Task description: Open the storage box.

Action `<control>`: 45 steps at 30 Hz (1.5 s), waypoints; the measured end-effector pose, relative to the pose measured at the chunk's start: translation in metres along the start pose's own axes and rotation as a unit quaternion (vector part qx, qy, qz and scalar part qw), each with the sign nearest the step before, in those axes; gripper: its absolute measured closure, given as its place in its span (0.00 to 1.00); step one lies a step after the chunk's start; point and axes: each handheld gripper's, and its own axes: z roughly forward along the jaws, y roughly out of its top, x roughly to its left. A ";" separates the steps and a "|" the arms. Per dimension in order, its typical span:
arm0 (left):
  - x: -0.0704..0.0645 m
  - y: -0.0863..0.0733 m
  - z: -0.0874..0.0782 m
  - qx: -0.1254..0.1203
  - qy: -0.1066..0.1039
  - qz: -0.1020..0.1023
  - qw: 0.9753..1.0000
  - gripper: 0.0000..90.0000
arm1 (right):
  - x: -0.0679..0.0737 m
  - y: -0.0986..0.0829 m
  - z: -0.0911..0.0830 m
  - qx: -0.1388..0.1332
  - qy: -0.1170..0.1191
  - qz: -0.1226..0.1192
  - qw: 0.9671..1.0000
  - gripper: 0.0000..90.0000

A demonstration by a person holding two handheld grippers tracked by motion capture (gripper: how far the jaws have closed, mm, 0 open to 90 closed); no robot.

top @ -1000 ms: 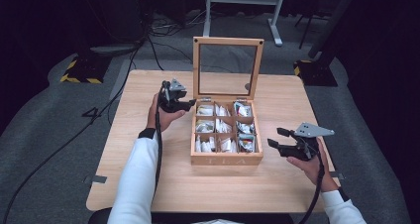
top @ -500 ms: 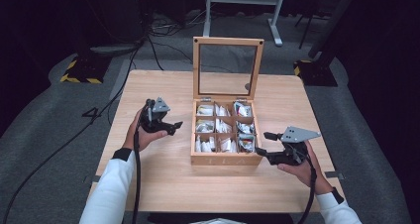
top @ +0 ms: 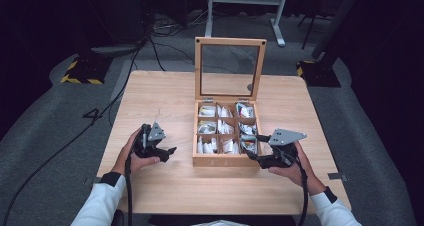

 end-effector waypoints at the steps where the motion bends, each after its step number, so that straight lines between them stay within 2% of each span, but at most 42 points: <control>1: -0.001 -0.002 0.000 0.004 -0.012 -0.006 1.000 0.21 | 0.000 0.001 0.002 0.001 -0.001 -0.006 1.000 0.35; 3: -0.004 -0.005 -0.001 0.000 -0.021 -0.012 1.000 0.21 | -0.001 0.001 0.005 0.005 0.002 -0.007 1.000 0.36; 4: -0.007 -0.007 -0.002 -0.008 -0.016 -0.009 1.000 0.21 | -0.002 0.001 0.007 0.008 -0.001 -0.006 1.000 0.37; 6: -0.011 -0.010 0.000 0.005 -0.019 0.000 1.000 0.22 | -0.003 0.001 0.010 0.014 -0.007 -0.008 1.000 0.37; 8: -0.013 -0.013 0.002 0.004 -0.032 -0.013 0.999 0.22 | -0.004 0.000 0.011 0.018 -0.009 -0.006 1.000 0.38; 9: -0.016 -0.015 0.002 0.000 -0.030 -0.010 1.000 0.23 | -0.004 -0.001 0.012 0.019 -0.009 -0.007 1.000 0.38; 13: -0.026 -0.022 0.004 0.016 -0.037 0.003 0.999 0.23 | -0.004 -0.002 0.017 0.032 -0.013 -0.011 0.999 0.38; 16: -0.031 -0.024 0.002 0.019 -0.039 0.012 0.999 0.23 | -0.004 -0.002 0.019 0.030 -0.014 -0.012 0.999 0.39; 20: -0.032 -0.023 0.001 0.014 -0.040 0.011 0.999 0.23 | -0.006 -0.002 0.019 0.038 -0.036 -0.018 0.998 0.42; 22: -0.031 -0.024 0.002 0.016 -0.043 0.011 0.999 0.23 | -0.007 -0.002 0.019 0.040 -0.033 -0.018 0.998 0.43; 24: -0.032 -0.025 0.003 0.018 -0.046 0.006 0.999 0.23 | -0.006 -0.001 0.021 0.049 -0.049 -0.030 0.997 0.44; 30: -0.032 -0.024 0.006 0.024 -0.053 0.012 0.998 0.23 | -0.006 -0.002 0.031 0.082 -0.076 -0.045 0.993 0.49; 35: -0.032 -0.024 0.008 0.022 -0.062 0.009 0.998 0.23 | -0.010 -0.003 0.035 0.090 -0.050 -0.033 0.994 0.57; 41: -0.030 -0.026 0.010 0.013 -0.076 -0.007 0.997 0.23 | -0.011 -0.003 0.039 0.110 -0.043 -0.047 0.992 0.67; 43: -0.029 -0.027 0.011 0.011 -0.080 -0.014 0.997 0.23 | -0.011 -0.003 0.038 0.111 -0.042 -0.047 0.992 0.71; 45: -0.028 -0.028 0.012 0.008 -0.085 -0.013 0.996 0.22 | -0.012 -0.004 0.037 0.109 -0.039 -0.046 0.992 0.75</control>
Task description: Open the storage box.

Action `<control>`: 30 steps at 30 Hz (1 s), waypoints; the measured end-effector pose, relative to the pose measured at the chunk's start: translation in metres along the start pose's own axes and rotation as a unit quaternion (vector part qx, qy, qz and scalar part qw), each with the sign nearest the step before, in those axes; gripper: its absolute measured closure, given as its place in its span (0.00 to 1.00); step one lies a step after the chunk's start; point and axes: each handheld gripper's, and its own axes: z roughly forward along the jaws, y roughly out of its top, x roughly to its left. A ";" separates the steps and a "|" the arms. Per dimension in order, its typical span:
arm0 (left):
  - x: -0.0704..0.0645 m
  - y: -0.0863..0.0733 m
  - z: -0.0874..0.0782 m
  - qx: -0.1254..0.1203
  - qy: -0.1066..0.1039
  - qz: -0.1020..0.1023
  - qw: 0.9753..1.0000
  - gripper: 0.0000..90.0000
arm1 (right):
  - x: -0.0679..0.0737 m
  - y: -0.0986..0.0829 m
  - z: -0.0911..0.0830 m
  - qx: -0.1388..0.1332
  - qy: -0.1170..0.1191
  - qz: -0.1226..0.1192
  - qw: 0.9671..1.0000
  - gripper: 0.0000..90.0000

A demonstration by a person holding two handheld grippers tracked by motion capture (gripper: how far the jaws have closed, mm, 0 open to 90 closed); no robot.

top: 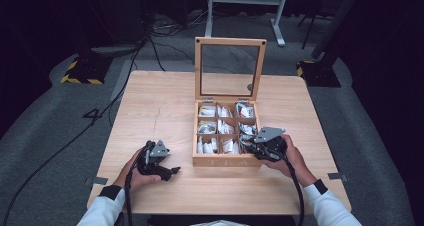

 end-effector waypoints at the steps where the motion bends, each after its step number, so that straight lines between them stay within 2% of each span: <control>1: 0.001 0.000 0.000 -0.002 -0.002 0.001 1.000 0.22 | 0.000 0.000 -0.001 -0.002 0.002 0.000 1.000 0.77; 3: 0.001 -0.001 0.001 -0.006 -0.006 0.003 1.000 0.22 | 0.000 -0.001 -0.003 -0.006 0.006 -0.003 1.000 0.82; 7: 0.003 -0.003 0.001 -0.014 -0.012 0.008 1.000 0.21 | 0.001 -0.003 -0.007 -0.015 0.008 -0.004 1.000 0.85; 9: 0.004 -0.003 0.001 -0.015 -0.014 0.010 1.000 0.21 | -0.001 -0.004 -0.010 -0.023 0.012 0.004 1.000 0.88; 10: 0.004 -0.003 0.001 -0.015 -0.014 0.010 1.000 0.21 | -0.002 -0.005 -0.013 -0.030 0.015 0.007 0.999 0.95; 11: 0.004 -0.003 0.001 -0.015 -0.014 0.010 1.000 0.20 | -0.003 -0.006 -0.016 -0.041 0.038 0.015 0.998 0.97; 19: 0.004 -0.003 0.001 -0.015 -0.014 0.011 1.000 0.20 | -0.003 -0.007 -0.022 -0.059 0.038 0.014 0.997 0.98; 30: 0.005 -0.003 0.002 -0.014 -0.013 0.013 1.000 0.20 | -0.007 -0.006 -0.040 -0.106 0.041 0.023 0.993 0.98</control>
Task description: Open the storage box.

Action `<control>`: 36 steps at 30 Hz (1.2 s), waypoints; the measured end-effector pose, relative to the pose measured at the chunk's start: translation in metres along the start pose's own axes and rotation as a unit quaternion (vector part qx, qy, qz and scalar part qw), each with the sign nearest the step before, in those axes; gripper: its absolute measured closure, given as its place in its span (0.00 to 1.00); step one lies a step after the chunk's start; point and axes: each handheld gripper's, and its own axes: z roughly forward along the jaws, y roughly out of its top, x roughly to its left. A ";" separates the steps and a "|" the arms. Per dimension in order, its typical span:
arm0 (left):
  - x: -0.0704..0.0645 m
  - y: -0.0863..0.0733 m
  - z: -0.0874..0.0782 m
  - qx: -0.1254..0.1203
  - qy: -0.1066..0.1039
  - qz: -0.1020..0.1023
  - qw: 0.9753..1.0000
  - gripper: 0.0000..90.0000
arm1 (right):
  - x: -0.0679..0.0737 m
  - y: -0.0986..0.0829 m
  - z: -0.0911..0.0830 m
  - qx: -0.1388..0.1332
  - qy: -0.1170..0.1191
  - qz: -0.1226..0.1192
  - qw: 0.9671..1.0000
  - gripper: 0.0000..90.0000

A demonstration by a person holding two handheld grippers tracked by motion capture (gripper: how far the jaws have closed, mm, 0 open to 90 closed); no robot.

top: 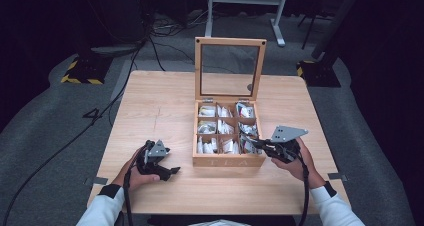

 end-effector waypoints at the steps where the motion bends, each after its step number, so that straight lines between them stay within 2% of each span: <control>1: 0.000 0.000 0.000 0.000 0.000 0.000 1.000 0.20 | 0.000 0.000 -0.001 -0.003 0.000 -0.001 1.000 0.98; 10: 0.000 0.000 0.000 0.000 0.000 -0.001 1.000 0.20 | -0.002 0.003 -0.009 -0.023 0.001 -0.001 1.000 0.98; 23: 0.000 0.000 0.000 0.000 0.000 -0.001 1.000 0.20 | -0.006 0.007 -0.027 -0.052 -0.017 0.009 0.998 0.98; 36: 0.000 0.000 0.000 0.000 0.000 -0.001 1.000 0.20 | -0.002 0.013 -0.040 -0.075 -0.019 0.006 0.997 0.98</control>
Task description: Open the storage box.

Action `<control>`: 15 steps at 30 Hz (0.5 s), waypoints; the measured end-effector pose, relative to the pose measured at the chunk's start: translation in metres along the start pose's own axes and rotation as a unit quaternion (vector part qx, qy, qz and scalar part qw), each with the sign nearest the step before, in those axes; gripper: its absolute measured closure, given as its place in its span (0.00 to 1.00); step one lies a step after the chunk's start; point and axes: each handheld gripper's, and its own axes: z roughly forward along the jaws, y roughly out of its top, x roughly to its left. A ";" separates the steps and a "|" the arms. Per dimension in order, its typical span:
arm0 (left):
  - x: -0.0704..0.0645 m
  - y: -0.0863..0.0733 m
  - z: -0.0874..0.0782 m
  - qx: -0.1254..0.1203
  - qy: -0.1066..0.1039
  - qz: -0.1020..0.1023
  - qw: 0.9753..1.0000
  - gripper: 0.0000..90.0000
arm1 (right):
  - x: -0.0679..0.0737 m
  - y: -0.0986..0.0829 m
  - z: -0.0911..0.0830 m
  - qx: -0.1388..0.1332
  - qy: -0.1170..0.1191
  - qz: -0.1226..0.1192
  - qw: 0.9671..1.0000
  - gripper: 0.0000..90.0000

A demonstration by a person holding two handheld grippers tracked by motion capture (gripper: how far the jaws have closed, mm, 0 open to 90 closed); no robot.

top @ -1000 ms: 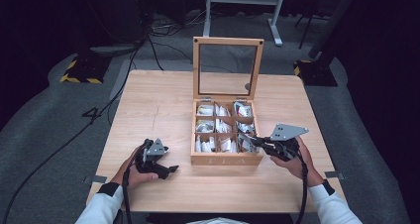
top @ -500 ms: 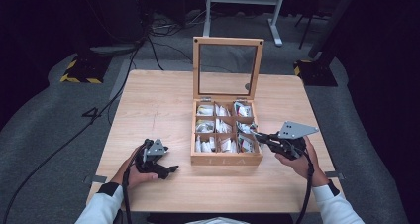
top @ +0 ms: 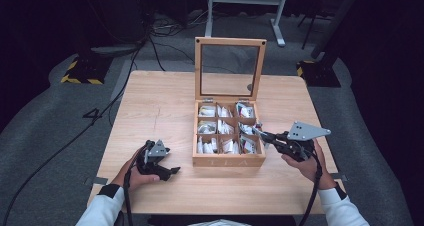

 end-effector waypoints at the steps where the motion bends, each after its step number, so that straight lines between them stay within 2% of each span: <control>1: 0.000 0.000 0.000 0.000 0.000 0.000 1.000 0.20 | 0.000 0.001 -0.001 -0.003 0.000 -0.002 1.000 0.98; 15: 0.000 0.000 0.000 0.000 0.000 0.000 1.000 0.20 | 0.012 0.008 -0.008 -0.018 0.014 -0.012 1.000 0.98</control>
